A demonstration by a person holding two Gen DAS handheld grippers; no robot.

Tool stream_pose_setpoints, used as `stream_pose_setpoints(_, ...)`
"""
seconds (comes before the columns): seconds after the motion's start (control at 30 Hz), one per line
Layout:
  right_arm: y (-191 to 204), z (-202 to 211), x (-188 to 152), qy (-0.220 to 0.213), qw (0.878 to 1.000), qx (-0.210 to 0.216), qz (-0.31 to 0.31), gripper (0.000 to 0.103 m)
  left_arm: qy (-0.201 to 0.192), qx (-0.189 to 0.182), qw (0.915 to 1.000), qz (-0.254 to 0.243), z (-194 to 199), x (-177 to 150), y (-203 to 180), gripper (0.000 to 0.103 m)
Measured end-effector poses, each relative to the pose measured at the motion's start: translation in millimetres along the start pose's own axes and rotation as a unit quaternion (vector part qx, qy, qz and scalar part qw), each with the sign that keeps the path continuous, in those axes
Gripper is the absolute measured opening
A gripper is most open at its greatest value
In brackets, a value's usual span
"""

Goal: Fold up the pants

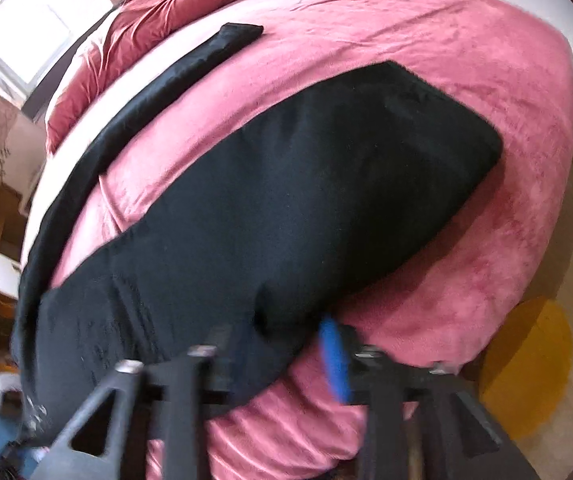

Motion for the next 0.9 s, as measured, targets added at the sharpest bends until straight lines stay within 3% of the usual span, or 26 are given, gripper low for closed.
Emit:
stream_pose_setpoints(0.17, 20, 31, 5, -0.040, 0.995, -0.029, 0.086, 0.060, -0.048, 0.023, 0.9984, -0.019, 34, 14, 20, 0.031)
stream_pose_setpoints(0.33, 78, 31, 5, -0.040, 0.991, 0.011, 0.129, 0.061, -0.074, 0.001, 0.9971, -0.019, 40, 52, 25, 0.031)
stream_pose_setpoints(0.47, 152, 11, -7, -0.012, 0.981, 0.054, 0.184, 0.061, -0.062, -0.064, 0.9960, -0.008, 22, 90, 13, 0.031)
stream_pose_setpoints(0.57, 199, -2, -14, 0.008, 0.973, 0.082, 0.215, 0.061, -0.045, -0.082, 0.9956, -0.006, -2, 123, 7, 0.033)
stream_pose_setpoints(0.67, 249, -24, -21, 0.033, 0.966, 0.107, 0.234, 0.061, -0.034, -0.099, 0.9946, -0.006, -24, 150, 0, 0.035)
stream_pose_setpoints(0.9, 329, -64, -15, 0.055, 0.952, 0.112, 0.279, 0.061, -0.006, -0.095, 0.9953, -0.020, -77, 193, -8, 0.045)
Point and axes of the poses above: each gripper's, at about its wrist camera, not at the fingertips, and z roughly against the way its jaws point, y to its left, x to its top, the point moved 10 cm from there along -z, roughly the way its jaws point, and after that the axes turned 14 degrees about -z, right-handed, at the moved point
